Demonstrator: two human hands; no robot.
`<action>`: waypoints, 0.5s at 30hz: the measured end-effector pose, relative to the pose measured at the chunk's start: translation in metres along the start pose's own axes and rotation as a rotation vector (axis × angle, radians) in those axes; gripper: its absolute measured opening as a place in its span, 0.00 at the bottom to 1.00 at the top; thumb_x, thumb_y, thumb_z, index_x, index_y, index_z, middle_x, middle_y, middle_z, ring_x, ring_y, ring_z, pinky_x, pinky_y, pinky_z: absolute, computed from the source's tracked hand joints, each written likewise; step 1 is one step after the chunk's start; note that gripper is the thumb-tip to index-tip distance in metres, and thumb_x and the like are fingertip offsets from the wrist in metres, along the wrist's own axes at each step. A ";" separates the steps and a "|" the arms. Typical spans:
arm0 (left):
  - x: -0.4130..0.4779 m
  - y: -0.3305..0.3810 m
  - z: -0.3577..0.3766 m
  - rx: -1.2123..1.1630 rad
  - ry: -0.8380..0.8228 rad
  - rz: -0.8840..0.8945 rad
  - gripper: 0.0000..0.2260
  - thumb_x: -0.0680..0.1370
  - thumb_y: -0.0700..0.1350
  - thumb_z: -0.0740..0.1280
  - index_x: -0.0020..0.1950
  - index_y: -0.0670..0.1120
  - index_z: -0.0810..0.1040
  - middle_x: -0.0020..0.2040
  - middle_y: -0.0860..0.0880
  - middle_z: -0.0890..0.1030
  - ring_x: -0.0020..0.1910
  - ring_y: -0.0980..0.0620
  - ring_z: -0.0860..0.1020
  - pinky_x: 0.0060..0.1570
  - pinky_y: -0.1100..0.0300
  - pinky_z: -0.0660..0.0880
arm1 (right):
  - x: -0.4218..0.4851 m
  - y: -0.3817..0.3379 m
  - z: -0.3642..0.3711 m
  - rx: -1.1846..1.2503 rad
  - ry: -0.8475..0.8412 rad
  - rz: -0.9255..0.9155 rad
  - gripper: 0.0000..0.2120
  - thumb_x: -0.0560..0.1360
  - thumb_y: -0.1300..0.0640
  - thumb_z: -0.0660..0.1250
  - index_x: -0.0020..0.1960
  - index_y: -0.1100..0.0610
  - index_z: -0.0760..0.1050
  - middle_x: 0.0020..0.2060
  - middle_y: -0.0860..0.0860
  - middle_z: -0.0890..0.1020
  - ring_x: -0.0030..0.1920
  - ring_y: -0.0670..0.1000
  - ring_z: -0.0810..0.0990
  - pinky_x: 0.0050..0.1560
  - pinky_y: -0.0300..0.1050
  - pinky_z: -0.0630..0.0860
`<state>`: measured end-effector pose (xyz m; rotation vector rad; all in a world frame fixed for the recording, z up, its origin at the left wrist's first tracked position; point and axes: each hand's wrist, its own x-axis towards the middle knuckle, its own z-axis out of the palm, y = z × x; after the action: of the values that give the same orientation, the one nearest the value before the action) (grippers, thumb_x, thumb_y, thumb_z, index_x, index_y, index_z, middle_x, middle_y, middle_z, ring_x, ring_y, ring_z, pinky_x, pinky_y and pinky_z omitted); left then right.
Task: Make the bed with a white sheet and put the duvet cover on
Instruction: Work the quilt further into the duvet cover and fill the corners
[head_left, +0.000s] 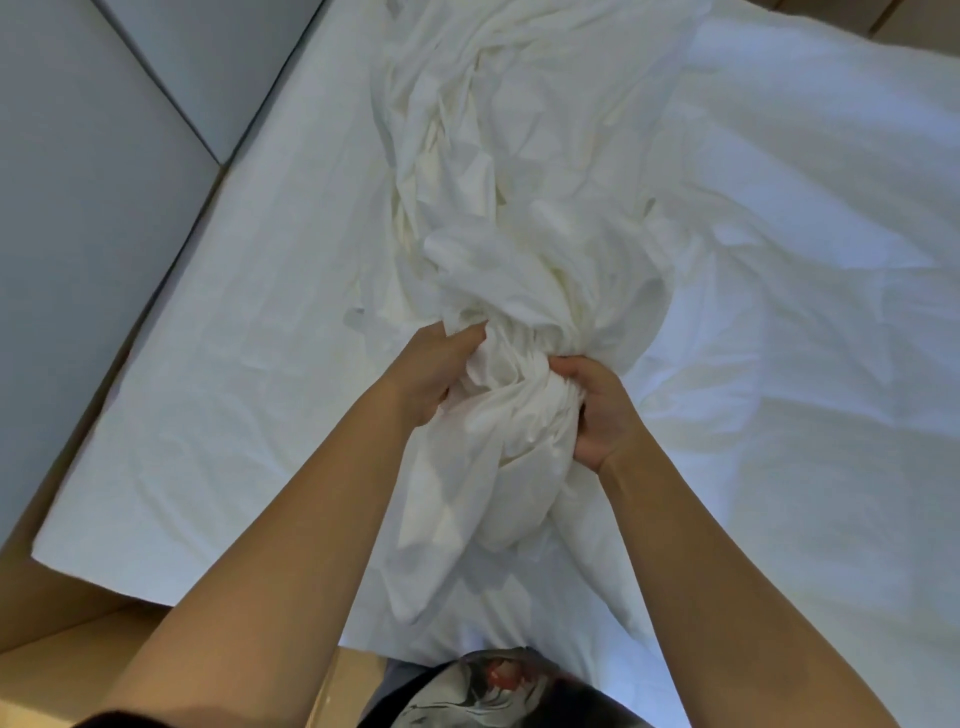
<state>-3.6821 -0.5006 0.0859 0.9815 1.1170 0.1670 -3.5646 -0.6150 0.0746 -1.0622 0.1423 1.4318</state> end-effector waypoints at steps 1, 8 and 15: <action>0.000 0.003 0.001 0.084 -0.007 0.006 0.15 0.77 0.50 0.66 0.63 0.47 0.76 0.55 0.50 0.82 0.53 0.52 0.80 0.44 0.61 0.75 | 0.001 0.002 0.001 -0.042 0.019 0.002 0.11 0.70 0.63 0.64 0.51 0.60 0.79 0.45 0.56 0.84 0.47 0.56 0.83 0.49 0.51 0.79; -0.006 -0.001 -0.002 0.141 0.139 0.168 0.08 0.72 0.47 0.72 0.50 0.49 0.81 0.45 0.54 0.83 0.44 0.57 0.82 0.38 0.66 0.76 | 0.012 0.014 0.006 -0.114 0.174 -0.057 0.13 0.71 0.66 0.65 0.55 0.63 0.79 0.49 0.59 0.83 0.49 0.58 0.82 0.48 0.50 0.80; 0.008 -0.001 0.002 0.430 0.080 0.157 0.07 0.77 0.42 0.64 0.53 0.49 0.76 0.51 0.51 0.80 0.53 0.51 0.77 0.51 0.58 0.75 | 0.015 0.015 0.001 -0.056 0.081 0.008 0.10 0.71 0.70 0.63 0.49 0.63 0.79 0.42 0.56 0.85 0.43 0.54 0.84 0.40 0.46 0.81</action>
<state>-3.6769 -0.4974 0.0799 1.4580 1.1737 0.0945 -3.5747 -0.6065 0.0579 -1.1670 0.1655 1.4077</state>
